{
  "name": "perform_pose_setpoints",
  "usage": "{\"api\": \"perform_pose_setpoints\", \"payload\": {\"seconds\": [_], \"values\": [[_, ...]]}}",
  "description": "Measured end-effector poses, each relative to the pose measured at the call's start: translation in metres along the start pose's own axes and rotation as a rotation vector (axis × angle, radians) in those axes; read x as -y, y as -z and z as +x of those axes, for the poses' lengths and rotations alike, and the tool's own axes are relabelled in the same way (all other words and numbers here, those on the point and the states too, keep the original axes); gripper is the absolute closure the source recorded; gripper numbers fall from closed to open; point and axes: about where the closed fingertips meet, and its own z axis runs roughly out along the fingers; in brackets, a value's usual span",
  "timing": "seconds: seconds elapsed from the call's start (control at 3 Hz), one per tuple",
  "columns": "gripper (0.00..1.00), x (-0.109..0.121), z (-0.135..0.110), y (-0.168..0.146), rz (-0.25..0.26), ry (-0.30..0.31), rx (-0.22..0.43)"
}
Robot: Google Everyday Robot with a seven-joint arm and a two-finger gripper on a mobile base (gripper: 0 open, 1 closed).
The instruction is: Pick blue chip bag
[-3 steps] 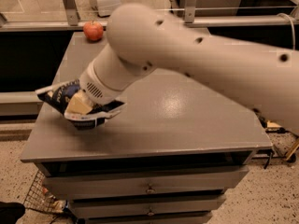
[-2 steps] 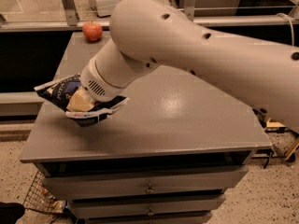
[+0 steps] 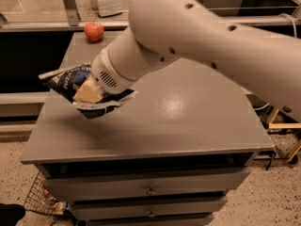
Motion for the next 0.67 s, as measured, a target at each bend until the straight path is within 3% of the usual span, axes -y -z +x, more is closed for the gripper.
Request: {"api": "perform_pose_setpoints", "payload": {"seconds": [0.67], "values": [[1.0,0.059,-0.021,0.101,0.052,0.007,0.223]]}}
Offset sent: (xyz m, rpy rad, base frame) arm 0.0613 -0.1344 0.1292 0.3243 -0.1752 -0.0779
